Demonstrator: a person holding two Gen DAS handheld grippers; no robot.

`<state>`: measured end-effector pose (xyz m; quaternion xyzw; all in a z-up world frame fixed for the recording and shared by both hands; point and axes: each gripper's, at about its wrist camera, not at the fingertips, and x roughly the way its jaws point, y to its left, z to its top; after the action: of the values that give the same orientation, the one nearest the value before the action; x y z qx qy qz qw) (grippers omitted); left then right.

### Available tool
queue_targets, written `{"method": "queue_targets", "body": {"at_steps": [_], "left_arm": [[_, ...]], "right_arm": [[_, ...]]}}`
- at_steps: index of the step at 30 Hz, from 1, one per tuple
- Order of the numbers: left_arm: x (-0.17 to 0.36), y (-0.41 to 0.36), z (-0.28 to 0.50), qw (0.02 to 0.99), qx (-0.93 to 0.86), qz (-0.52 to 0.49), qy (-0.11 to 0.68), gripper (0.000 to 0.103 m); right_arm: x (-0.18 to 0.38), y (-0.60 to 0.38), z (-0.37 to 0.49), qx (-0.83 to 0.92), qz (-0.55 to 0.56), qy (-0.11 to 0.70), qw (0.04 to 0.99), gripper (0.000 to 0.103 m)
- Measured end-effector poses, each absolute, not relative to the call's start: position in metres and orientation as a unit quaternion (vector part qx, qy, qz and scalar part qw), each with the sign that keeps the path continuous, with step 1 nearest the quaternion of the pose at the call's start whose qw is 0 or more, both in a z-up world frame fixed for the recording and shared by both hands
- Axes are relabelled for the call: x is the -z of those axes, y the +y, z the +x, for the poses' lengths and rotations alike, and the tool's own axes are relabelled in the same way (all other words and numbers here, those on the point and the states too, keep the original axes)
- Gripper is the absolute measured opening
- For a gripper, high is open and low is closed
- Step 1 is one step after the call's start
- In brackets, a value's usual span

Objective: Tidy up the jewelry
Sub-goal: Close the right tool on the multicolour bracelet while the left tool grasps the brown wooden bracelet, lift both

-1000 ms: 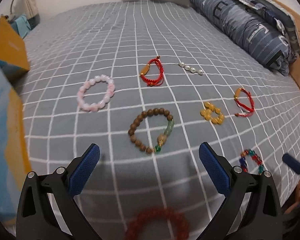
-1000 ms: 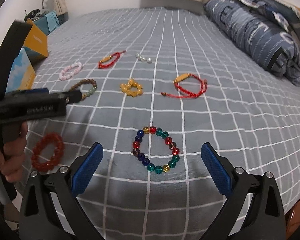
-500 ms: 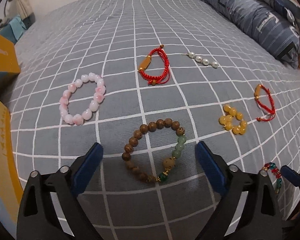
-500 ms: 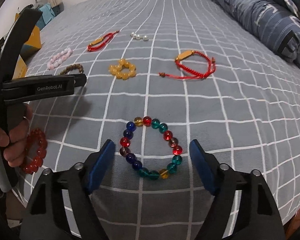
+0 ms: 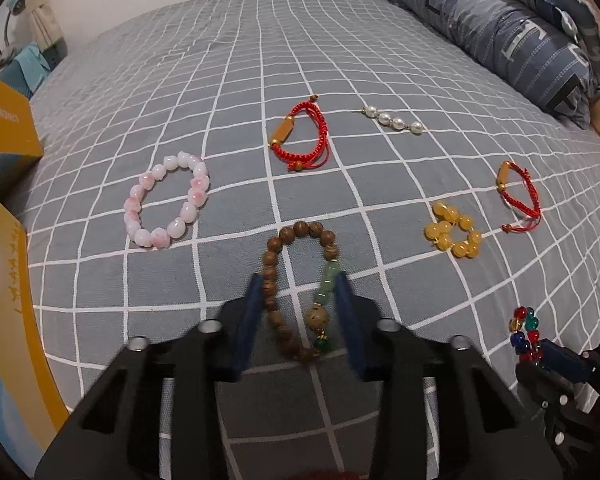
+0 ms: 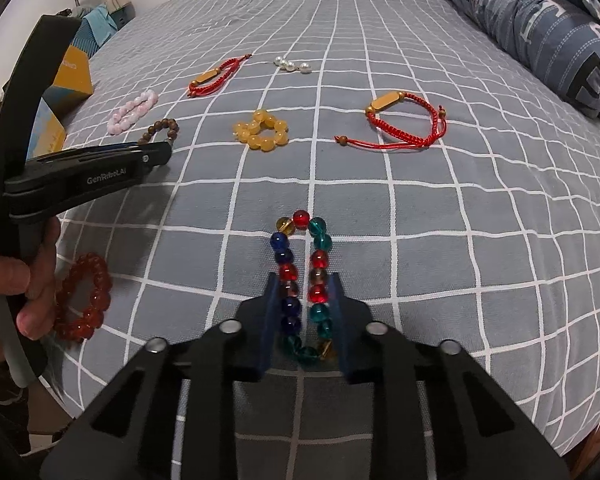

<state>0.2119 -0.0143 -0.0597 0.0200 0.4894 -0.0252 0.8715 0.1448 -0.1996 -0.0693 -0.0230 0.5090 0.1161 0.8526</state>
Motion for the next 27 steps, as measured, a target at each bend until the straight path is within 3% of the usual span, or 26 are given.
{"method": "queue_targets", "body": {"at_steps": [1, 3, 5, 27], "left_arm": [[0.059, -0.013, 0.210, 0.872, 0.024, 0.019, 0.488, 0.014], [0.058, -0.011, 0.208, 0.873, 0.028, 0.010, 0.488, 0.009], [0.057, -0.014, 0.208, 0.873, 0.030, 0.012, 0.487, 0.008], [0.033, -0.013, 0.199, 0.876, 0.040, -0.001, 0.480, 0.008]], "right_arm": [[0.069, -0.200, 0.144, -0.114, -0.024, 0.509, 0.853, 0.016], [0.069, -0.200, 0.143, -0.112, -0.024, 0.509, 0.853, 0.015], [0.067, -0.200, 0.143, -0.110, -0.026, 0.508, 0.854, 0.010], [0.044, -0.201, 0.137, -0.107, -0.026, 0.486, 0.867, 0.009]]}}
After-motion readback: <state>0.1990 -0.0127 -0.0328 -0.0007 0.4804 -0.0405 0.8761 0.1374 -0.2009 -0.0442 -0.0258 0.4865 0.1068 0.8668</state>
